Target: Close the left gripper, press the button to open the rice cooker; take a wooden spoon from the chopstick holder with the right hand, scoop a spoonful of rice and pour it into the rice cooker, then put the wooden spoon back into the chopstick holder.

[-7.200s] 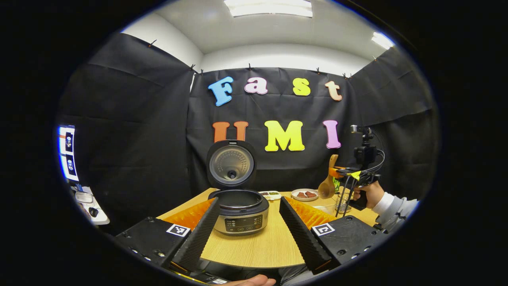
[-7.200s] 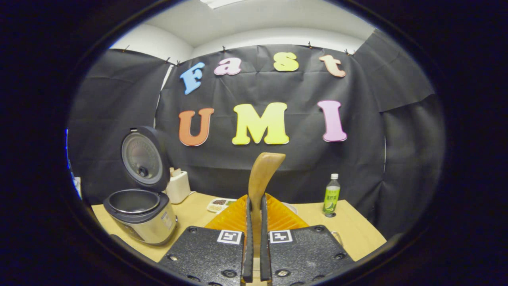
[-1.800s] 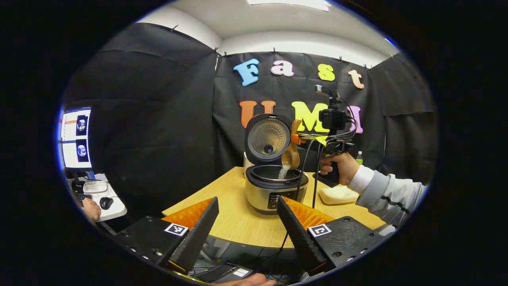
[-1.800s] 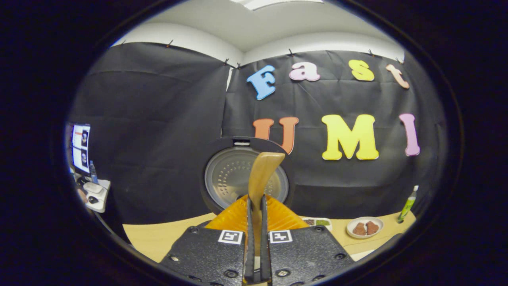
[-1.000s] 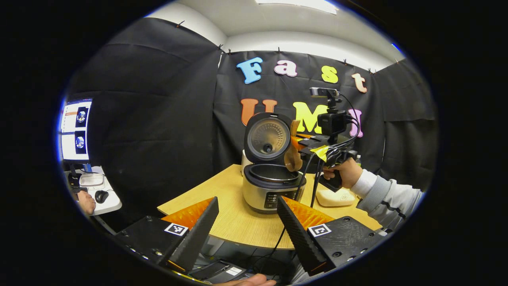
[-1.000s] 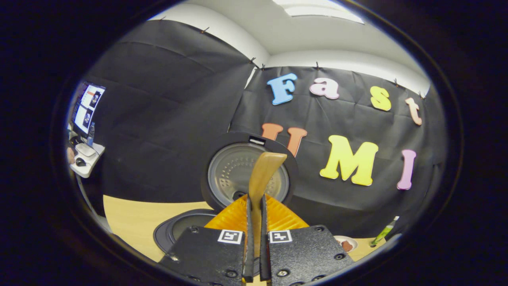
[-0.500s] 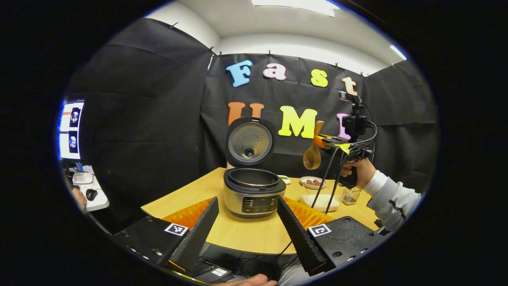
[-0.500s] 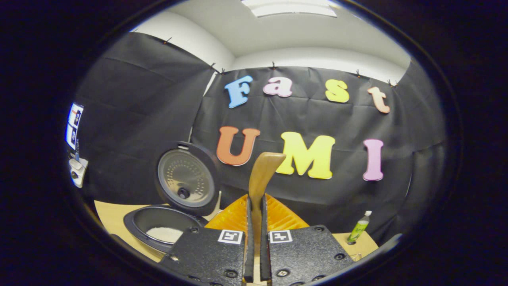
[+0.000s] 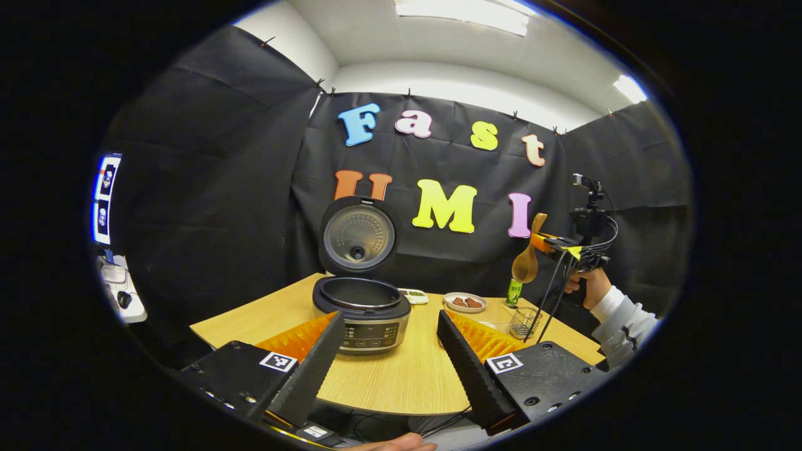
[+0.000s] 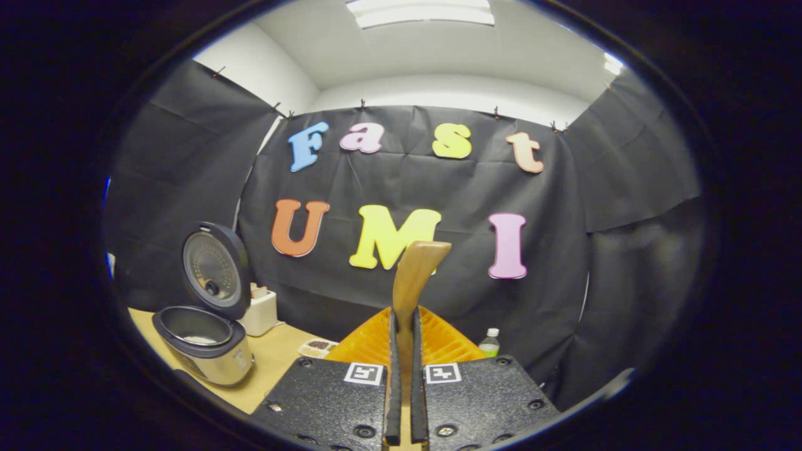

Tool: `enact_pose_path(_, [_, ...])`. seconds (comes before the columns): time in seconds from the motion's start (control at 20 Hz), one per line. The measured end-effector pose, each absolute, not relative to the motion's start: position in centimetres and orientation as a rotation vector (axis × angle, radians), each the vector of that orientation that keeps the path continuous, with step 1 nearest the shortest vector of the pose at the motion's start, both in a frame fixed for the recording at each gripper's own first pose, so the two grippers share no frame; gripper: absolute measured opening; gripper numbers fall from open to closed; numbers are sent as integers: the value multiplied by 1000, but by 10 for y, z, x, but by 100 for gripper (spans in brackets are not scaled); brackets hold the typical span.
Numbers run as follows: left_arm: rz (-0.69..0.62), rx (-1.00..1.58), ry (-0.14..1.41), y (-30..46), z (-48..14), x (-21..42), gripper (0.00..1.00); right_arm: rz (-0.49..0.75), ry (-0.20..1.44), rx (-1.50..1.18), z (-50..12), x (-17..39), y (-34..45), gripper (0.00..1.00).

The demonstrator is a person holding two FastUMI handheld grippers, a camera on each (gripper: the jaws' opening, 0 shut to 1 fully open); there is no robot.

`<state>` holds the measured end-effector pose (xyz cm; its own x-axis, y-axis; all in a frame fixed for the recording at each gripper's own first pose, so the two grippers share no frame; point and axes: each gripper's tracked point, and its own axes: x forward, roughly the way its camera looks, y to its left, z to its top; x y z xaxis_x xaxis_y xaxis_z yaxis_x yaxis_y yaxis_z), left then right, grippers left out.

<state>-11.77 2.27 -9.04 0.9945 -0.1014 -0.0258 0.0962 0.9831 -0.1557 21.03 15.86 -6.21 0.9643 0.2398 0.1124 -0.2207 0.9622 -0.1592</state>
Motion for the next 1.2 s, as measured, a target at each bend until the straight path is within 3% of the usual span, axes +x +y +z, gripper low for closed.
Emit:
enact_pose_path(0.35, [-112, -109, 19, -2, -81, -104, 94, 146, -84, -107, -87, 226, 91, 11])
enact_pose_path(1.05, [-79, -143, 14, 5, -51, -52, 95, 117, 74, 10, -172, 279, 72, 13])
enact_pose_path(1.2, [-86, -130, 26, 1, -53, -51, 95, 109, 110, 10, -184, 284, 68, 18])
